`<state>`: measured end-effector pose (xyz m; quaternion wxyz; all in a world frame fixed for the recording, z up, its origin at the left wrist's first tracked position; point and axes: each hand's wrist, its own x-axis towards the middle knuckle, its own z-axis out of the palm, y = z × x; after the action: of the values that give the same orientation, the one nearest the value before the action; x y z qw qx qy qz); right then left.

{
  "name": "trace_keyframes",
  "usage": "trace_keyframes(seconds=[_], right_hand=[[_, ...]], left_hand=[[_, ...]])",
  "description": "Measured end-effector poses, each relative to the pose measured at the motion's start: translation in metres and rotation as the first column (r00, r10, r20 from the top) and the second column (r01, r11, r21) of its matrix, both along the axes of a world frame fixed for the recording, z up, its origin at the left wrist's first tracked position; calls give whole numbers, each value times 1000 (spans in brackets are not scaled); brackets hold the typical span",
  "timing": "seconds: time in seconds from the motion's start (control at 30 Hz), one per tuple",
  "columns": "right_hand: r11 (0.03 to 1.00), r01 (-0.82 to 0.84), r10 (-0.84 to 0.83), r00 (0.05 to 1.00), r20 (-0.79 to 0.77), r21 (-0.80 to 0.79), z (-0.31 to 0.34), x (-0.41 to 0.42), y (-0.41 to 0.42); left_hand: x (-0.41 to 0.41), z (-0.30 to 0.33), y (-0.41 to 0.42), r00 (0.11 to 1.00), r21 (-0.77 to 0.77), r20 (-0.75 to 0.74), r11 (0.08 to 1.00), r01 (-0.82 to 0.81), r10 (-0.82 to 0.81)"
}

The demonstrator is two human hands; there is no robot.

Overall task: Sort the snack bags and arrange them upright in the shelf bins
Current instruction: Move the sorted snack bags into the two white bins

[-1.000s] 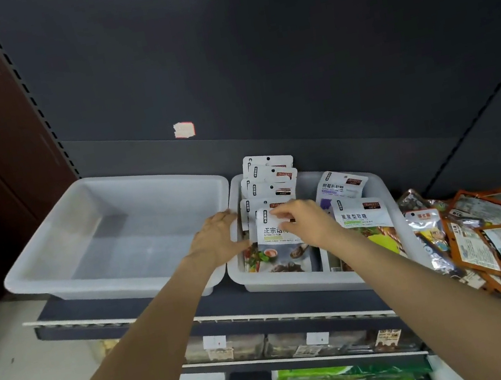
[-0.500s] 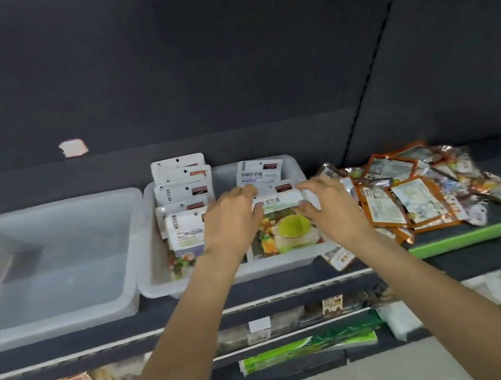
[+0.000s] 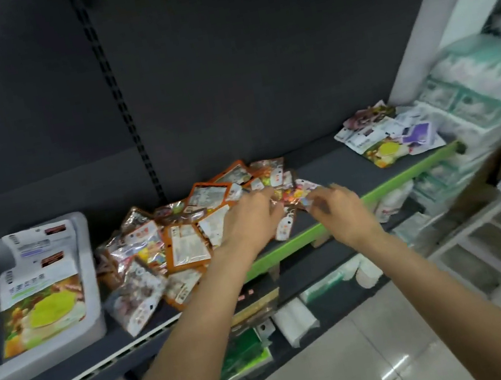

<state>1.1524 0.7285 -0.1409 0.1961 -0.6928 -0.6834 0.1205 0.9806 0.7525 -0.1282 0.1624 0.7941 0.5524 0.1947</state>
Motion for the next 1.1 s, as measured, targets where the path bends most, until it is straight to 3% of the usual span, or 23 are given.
trace_keyframes(seconds=[0.3, 0.57, 0.9, 1.1], right_hand=[[983, 185, -185, 982, -35, 2, -6, 193, 47], [972, 226, -225, 974, 20, -62, -19, 312, 145], [970, 173, -169, 985, 42, -170, -54, 432, 246], [951, 8, 10, 998, 57, -308, -86, 486, 305]], left_hand=[[193, -10, 75, 984, -35, 35, 984, 177, -176], [315, -30, 184, 984, -127, 101, 979, 159, -146], [399, -91, 283, 996, -363, -34, 930, 62, -80], [423, -129, 309, 991, -483, -123, 870, -98, 44]])
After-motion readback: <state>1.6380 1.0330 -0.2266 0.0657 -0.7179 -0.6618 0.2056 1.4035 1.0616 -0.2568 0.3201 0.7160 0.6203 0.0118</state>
